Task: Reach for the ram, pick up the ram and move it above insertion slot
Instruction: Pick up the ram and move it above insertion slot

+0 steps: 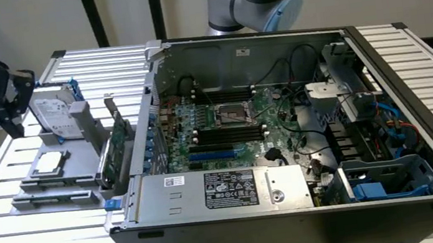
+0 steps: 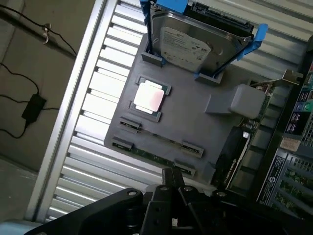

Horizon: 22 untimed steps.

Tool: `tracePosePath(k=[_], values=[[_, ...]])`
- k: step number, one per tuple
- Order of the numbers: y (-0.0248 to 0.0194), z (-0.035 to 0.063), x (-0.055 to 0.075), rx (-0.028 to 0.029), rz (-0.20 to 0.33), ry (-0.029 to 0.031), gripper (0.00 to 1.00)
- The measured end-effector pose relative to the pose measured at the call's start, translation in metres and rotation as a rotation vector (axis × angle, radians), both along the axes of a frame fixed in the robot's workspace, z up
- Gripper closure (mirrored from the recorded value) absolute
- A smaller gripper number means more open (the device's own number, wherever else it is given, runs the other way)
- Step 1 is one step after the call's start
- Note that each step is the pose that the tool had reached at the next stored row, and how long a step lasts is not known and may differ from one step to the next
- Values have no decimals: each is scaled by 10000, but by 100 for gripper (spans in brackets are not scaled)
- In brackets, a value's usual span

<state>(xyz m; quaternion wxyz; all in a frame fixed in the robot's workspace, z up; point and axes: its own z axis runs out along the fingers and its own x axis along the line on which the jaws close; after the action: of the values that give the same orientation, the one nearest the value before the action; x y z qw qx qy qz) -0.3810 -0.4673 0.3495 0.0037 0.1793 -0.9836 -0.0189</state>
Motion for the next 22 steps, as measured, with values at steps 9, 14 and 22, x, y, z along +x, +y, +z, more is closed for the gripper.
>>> tracePosePath(k=[9, 14, 22], values=[[0, -2, 0, -1, 1640, 0, 89], [0, -3, 0, 0, 2545, 0, 89], [0, -8, 0, 0, 4002, 0, 89]])
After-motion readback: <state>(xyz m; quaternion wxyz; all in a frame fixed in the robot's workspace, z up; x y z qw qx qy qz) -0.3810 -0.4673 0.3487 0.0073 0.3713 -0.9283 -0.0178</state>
